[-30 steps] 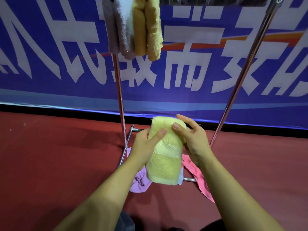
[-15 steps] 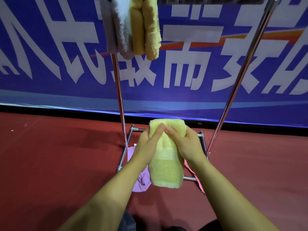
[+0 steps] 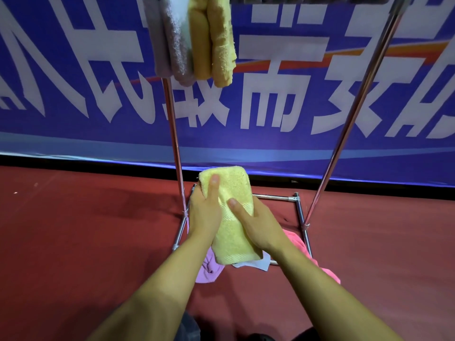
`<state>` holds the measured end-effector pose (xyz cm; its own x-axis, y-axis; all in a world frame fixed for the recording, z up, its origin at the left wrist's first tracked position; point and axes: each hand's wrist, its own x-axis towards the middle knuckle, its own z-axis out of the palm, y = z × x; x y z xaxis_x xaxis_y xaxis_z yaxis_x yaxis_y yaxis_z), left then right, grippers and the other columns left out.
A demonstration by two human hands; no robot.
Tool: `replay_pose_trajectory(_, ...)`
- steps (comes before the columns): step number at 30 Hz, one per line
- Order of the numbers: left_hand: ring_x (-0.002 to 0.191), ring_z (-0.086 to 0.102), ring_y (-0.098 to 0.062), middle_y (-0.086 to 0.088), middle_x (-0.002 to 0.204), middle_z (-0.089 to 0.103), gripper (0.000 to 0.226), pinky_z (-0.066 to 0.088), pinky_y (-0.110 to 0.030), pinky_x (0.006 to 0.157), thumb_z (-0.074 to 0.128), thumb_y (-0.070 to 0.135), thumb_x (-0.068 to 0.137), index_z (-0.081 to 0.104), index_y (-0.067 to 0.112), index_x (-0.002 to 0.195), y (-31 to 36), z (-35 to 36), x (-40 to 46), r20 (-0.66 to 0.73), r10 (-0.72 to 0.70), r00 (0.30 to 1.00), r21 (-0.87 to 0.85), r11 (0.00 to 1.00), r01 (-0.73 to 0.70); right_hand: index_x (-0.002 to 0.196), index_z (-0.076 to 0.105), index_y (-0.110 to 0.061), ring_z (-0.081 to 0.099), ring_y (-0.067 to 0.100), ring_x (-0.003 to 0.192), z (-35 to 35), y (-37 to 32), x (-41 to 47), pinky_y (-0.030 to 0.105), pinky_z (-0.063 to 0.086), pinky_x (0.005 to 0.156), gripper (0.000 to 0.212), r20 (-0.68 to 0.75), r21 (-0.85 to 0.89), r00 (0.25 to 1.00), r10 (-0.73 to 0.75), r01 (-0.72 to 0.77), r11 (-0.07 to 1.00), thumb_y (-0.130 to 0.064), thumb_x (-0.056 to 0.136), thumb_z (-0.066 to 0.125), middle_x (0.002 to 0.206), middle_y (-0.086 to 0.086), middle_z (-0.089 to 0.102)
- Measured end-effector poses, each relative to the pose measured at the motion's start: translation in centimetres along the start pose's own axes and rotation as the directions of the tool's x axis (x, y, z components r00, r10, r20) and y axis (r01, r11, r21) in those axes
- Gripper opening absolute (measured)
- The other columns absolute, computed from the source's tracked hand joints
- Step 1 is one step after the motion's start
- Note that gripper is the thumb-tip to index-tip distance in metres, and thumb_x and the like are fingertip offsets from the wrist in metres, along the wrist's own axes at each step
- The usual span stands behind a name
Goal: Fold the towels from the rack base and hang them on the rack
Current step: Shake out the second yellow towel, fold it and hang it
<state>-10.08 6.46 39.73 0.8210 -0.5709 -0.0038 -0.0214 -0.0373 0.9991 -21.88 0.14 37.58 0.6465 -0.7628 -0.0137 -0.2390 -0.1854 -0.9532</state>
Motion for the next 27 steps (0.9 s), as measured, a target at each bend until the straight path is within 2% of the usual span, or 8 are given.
replay_pose_trajectory(2, 0.087, 0.069, -0.010, 0.003, 0.097, 0.075, 0.036, 0.051, -0.024, 0.073, 0.054, 0.052, 0.099, 0.068, 0.021, 0.111, 0.0, 0.0, 0.1, 0.024, -0.018, 1.000, -0.031, 0.999, 0.019, 0.111, 0.067, -0.026, 0.071, 0.006, 0.092, -0.2, 0.1, 0.4, 0.026, 0.053, 0.078, 0.032, -0.068, -0.017, 0.998, -0.016, 0.015, 1.000, -0.054, 0.097, 0.061, 0.102, -0.009, 0.075)
replay_pose_trajectory(5, 0.099, 0.075, -0.020, -0.002, 0.107, 0.078, 0.033, 0.060, -0.043, 0.091, 0.070, 0.042, 0.093, 0.067, 0.022, 0.119, 0.0, 0.0, -0.1, 0.232, -0.117, 0.966, -0.202, 0.965, 0.166, 0.108, 0.065, -0.027, 0.071, 0.010, 0.091, -0.7, 0.2, 0.8, 0.038, 0.056, 0.082, 0.031, -0.182, 0.017, 0.983, -0.028, 0.032, 0.999, -0.055, 0.096, 0.062, 0.099, -0.008, 0.074)
replay_pose_trajectory(8, 0.109, 0.073, -0.023, -0.004, 0.116, 0.076, 0.043, 0.054, -0.050, 0.101, 0.078, 0.032, 0.088, 0.063, 0.021, 0.126, -0.5, 0.4, -0.5, 0.408, -0.138, 0.903, -0.227, 0.942, 0.246, 0.105, 0.063, -0.023, 0.069, 0.008, 0.083, -0.9, 0.4, 0.9, 0.036, 0.055, 0.077, 0.030, -0.233, 0.045, 0.972, -0.029, 0.041, 0.998, -0.052, 0.098, 0.061, 0.093, -0.008, 0.072)
replay_pose_trajectory(13, 0.117, 0.069, -0.021, 0.000, 0.125, 0.073, 0.048, 0.052, -0.047, 0.104, 0.074, 0.032, 0.092, 0.057, 0.024, 0.135, -1.2, 0.9, -0.6, 0.515, -0.150, 0.844, -0.233, 0.923, 0.307, 0.106, 0.065, -0.019, 0.067, 0.006, 0.083, -1.2, 0.4, 1.1, 0.025, 0.049, 0.072, 0.030, -0.268, 0.092, 0.963, -0.028, 0.055, 0.994, -0.048, 0.100, 0.060, 0.096, -0.005, 0.071)
replay_pose_trajectory(18, 0.113, 0.071, -0.019, 0.002, 0.121, 0.074, 0.037, 0.057, -0.043, 0.097, 0.066, 0.018, 0.098, 0.056, 0.024, 0.133, -1.7, 1.6, -0.4, 0.447, -0.135, 0.884, -0.194, 0.950, 0.243, 0.099, 0.064, -0.024, 0.070, 0.015, 0.086, -1.5, 0.9, 1.3, 0.042, 0.056, 0.079, 0.038, -0.321, 0.022, 0.946, 0.032, -0.026, 0.999, -0.061, 0.094, 0.061, 0.091, -0.005, 0.072)
replay_pose_trajectory(22, 0.114, 0.068, -0.017, 0.004, 0.126, 0.069, 0.044, 0.054, -0.046, 0.101, 0.062, 0.019, 0.100, 0.049, 0.028, 0.142, -2.5, 2.0, 0.1, 0.266, -0.086, 0.960, -0.047, 0.994, 0.102, 0.117, 0.056, -0.031, 0.062, 0.017, 0.111, -1.4, 1.0, 1.8, 0.046, 0.052, 0.096, 0.047, -0.416, -0.090, 0.909, 0.039, -0.084, 0.992, -0.069, 0.088, 0.053, 0.119, -0.007, 0.065)
replay_pose_trajectory(25, 0.126, 0.058, -0.022, 0.001, 0.141, 0.059, 0.055, 0.046, -0.046, 0.109, 0.059, 0.020, 0.100, 0.038, 0.025, 0.151, -2.4, 2.0, 0.2, 0.186, -0.030, 0.982, 0.097, 0.995, 0.012, 0.111, 0.063, -0.030, 0.064, 0.012, 0.108, -1.2, 0.8, 1.9, 0.040, 0.052, 0.097, 0.026, -0.373, -0.071, 0.927, 0.022, -0.052, 0.996, -0.051, 0.100, 0.053, 0.114, -0.011, 0.069)
replay_pose_trajectory(27, 0.126, 0.057, -0.024, -0.002, 0.141, 0.058, 0.056, 0.045, -0.044, 0.108, 0.059, 0.021, 0.100, 0.036, 0.021, 0.151, -2.2, 2.3, 0.0, 0.173, -0.033, 0.984, 0.146, 0.989, 0.007, 0.113, 0.065, -0.026, 0.066, 0.010, 0.106, -0.8, 0.5, 1.8, 0.031, 0.052, 0.093, 0.022, -0.301, -0.004, 0.953, 0.048, -0.052, 0.999, -0.041, 0.104, 0.052, 0.112, -0.011, 0.070)
